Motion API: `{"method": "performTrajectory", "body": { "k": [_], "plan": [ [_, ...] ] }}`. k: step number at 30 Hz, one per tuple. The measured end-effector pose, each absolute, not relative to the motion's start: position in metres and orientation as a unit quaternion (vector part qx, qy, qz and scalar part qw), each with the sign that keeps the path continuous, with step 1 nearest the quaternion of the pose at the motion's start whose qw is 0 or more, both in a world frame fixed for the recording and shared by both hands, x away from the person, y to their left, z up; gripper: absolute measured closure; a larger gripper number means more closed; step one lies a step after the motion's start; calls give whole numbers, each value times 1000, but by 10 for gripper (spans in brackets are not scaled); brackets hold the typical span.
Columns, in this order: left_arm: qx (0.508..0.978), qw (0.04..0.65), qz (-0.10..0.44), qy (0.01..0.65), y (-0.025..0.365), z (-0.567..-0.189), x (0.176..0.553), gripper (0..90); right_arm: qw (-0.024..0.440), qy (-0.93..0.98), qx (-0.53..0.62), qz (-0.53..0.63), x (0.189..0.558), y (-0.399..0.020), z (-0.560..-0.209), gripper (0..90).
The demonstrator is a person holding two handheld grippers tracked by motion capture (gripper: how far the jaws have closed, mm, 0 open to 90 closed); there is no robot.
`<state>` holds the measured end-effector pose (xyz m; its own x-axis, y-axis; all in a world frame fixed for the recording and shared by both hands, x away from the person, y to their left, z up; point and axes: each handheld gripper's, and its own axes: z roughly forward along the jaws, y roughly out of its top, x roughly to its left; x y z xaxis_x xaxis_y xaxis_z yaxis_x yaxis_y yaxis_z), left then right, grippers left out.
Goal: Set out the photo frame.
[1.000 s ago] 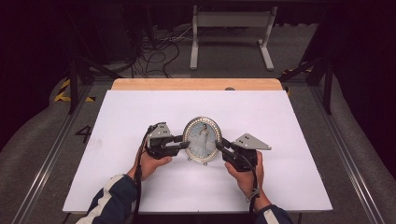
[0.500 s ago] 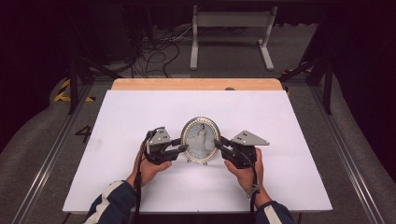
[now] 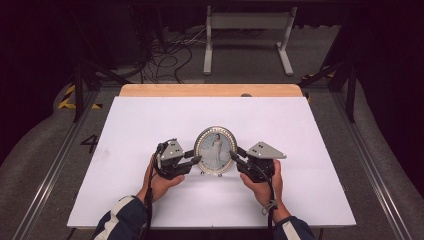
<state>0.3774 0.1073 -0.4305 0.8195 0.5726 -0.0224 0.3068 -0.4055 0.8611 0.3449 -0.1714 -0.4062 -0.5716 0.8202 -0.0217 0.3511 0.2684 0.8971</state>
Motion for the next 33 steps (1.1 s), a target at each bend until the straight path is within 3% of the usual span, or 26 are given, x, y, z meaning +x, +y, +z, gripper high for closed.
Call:
{"method": "performTrajectory", "body": {
  "k": [10,33],
  "plan": [
    [824,483,118,271,108,-435,380,698,261,754,389,460,345,-168,-407,716],
    [829,475,141,260,103,-436,376,649,271,766,368,452,344,-170,-409,710]
  ]
}}
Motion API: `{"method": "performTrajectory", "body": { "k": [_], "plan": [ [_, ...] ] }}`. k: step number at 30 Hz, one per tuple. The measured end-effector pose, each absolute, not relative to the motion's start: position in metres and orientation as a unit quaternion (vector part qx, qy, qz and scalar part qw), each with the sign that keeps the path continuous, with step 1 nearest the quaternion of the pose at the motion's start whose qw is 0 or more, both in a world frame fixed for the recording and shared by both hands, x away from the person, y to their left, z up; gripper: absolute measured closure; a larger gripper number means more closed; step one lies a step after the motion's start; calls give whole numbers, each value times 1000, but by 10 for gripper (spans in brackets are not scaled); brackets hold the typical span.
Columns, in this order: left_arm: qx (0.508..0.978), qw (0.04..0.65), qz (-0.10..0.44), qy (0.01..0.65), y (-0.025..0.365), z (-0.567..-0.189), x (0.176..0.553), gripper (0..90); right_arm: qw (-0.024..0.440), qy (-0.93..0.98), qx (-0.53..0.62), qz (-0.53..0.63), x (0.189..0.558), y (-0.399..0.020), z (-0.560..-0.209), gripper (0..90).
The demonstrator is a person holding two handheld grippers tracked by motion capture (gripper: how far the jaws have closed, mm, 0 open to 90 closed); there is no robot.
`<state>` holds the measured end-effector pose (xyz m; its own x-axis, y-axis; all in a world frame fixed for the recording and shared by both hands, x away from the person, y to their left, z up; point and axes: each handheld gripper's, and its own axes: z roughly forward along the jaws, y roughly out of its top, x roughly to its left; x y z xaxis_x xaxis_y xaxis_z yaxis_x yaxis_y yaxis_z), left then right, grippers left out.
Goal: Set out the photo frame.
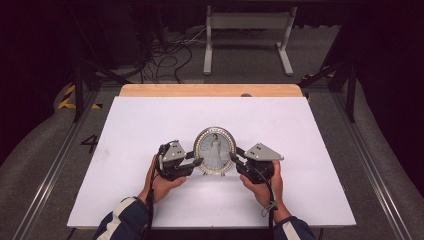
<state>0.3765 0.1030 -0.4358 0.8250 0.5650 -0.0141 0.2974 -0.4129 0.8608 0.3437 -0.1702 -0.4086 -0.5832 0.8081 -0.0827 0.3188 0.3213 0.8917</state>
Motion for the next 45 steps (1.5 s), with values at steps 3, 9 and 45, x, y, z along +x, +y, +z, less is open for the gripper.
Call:
{"method": "performTrajectory", "body": {
  "k": [3,9,45],
  "plan": [
    [829,474,146,258,104,-435,376,646,273,768,364,450,343,-171,-408,703],
    [830,474,155,250,104,-434,374,637,276,778,347,446,342,-172,-407,692],
    [838,458,198,219,109,-425,365,588,277,810,306,416,339,-174,-406,556]
  ]
}}
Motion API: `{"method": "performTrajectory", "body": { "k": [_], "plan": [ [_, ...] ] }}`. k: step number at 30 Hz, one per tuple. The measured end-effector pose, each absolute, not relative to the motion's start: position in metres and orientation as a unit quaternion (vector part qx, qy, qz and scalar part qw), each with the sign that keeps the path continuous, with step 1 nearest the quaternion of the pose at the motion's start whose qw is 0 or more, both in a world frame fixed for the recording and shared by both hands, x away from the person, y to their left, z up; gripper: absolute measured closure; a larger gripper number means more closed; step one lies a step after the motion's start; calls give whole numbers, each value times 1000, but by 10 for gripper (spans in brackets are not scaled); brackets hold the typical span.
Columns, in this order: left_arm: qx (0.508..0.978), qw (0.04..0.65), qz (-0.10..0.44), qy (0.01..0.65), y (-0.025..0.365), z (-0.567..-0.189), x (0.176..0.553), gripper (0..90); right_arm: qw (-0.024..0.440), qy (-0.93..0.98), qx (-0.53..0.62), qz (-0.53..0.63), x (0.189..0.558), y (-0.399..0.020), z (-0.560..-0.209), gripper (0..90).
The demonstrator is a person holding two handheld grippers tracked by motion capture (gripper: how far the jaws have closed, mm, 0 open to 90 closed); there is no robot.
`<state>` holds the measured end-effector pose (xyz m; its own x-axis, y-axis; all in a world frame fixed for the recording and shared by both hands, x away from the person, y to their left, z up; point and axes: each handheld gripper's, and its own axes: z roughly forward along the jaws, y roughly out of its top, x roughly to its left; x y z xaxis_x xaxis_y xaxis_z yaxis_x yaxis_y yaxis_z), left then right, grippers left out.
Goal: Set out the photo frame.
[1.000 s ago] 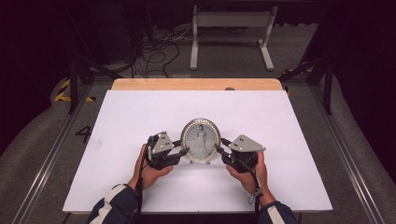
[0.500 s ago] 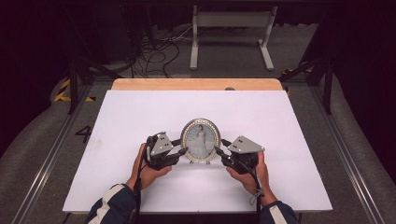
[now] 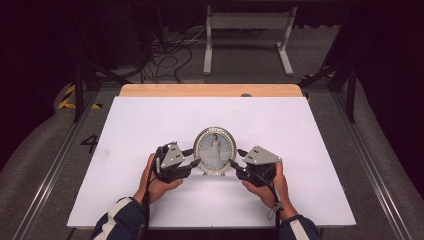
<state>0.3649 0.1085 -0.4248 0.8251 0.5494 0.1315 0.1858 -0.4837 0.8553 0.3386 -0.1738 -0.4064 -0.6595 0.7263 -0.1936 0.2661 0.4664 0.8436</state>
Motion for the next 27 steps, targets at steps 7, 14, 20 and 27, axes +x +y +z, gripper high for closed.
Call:
{"method": "performTrajectory", "body": {
  "k": [7,14,20,27],
  "plan": [
    [843,450,206,213,110,-424,363,559,277,815,303,410,337,-176,-407,507],
    [846,440,211,214,113,-425,361,458,278,819,303,399,337,-180,-409,458],
    [845,438,219,218,118,-426,358,352,281,820,306,394,336,-184,-410,400],
    [847,425,223,226,128,-430,356,261,290,825,313,371,336,-191,-415,285]
  ]
}}
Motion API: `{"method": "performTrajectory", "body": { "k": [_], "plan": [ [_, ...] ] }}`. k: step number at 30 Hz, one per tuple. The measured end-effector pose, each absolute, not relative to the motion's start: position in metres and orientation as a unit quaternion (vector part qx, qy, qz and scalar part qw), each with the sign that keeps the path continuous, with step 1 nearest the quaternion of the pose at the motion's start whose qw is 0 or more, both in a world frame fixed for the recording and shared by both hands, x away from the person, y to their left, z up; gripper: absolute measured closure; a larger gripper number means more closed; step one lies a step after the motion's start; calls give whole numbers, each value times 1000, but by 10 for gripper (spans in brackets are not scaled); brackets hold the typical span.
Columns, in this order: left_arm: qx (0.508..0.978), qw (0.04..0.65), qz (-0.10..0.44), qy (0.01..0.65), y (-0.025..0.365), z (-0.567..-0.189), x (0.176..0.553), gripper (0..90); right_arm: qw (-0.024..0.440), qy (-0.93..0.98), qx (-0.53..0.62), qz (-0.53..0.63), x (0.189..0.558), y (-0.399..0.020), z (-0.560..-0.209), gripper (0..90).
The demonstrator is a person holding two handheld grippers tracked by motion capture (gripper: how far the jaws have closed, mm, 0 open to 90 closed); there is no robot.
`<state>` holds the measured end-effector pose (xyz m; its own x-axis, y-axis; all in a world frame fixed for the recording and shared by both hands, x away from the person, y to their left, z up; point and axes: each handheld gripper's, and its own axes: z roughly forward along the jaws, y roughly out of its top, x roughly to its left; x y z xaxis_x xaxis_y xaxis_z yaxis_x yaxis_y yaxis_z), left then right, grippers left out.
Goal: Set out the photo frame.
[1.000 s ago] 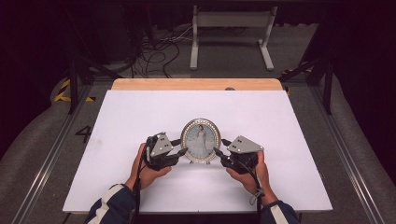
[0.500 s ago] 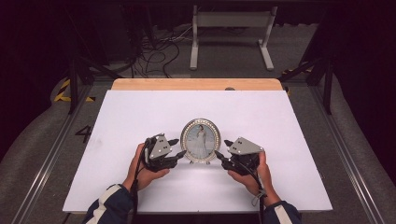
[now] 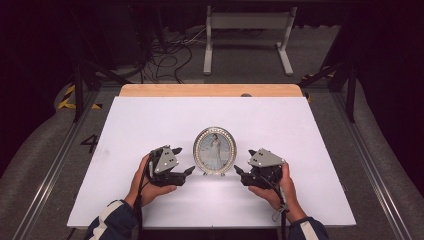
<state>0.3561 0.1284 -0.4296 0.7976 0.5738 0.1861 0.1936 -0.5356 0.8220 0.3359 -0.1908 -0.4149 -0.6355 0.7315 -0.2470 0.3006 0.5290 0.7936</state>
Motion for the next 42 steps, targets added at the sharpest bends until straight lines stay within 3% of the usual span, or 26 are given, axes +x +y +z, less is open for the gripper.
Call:
{"method": "performTrajectory", "body": {
  "k": [17,42],
  "plan": [
    [856,408,208,238,152,-441,350,128,296,824,321,362,331,-214,-424,210],
    [856,394,210,262,197,-454,326,66,312,815,332,359,318,-245,-434,217]
  ]
}}
